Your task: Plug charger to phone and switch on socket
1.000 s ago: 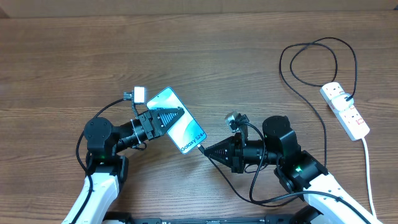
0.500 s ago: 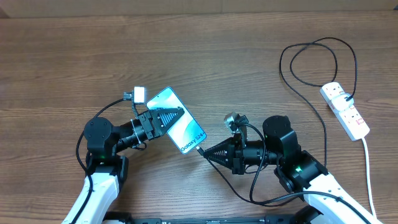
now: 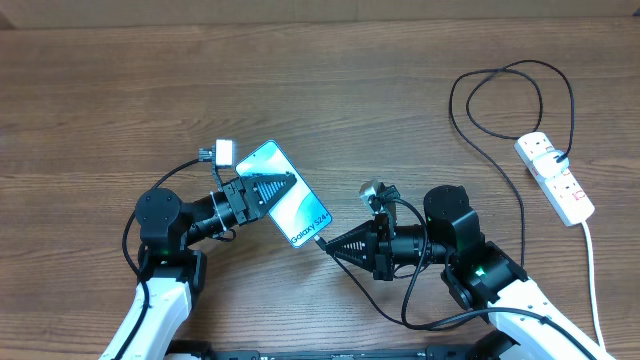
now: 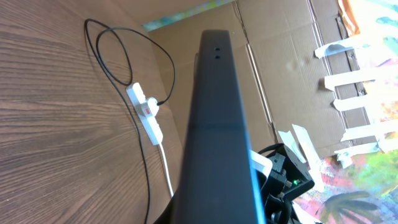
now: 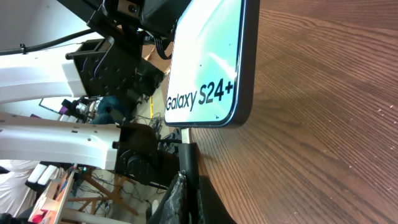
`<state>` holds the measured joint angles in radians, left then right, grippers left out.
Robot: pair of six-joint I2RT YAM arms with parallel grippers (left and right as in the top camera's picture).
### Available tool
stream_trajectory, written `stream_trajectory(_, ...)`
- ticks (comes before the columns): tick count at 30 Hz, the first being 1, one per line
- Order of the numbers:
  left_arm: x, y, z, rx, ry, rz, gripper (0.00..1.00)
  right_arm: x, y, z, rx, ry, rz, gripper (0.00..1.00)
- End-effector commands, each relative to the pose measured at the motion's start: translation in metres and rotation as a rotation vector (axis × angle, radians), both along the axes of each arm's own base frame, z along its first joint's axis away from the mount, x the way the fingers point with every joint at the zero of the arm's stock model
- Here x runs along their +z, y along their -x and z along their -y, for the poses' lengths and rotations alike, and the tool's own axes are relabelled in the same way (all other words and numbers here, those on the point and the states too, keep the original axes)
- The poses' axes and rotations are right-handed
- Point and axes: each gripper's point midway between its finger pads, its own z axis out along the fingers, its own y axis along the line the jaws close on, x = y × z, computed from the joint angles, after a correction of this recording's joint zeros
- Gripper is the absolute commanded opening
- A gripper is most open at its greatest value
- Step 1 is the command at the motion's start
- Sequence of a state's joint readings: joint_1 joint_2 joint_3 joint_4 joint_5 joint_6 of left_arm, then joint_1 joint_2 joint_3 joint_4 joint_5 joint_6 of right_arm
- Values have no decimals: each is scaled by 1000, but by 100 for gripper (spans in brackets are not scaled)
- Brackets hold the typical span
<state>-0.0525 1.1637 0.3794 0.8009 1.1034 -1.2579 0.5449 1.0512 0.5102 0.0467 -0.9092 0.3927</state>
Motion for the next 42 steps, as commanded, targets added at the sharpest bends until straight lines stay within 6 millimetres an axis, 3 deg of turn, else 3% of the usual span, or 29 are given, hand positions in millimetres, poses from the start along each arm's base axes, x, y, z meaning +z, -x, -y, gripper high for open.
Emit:
stream_trajectory(1, 5, -1, 0, 2, -1, 26, 5, 2, 2, -2, 12, -8, 3, 4)
stream_trajectory(42, 5, 4, 2, -29, 0, 23, 4, -1, -2, -1, -13, 8, -2, 4)
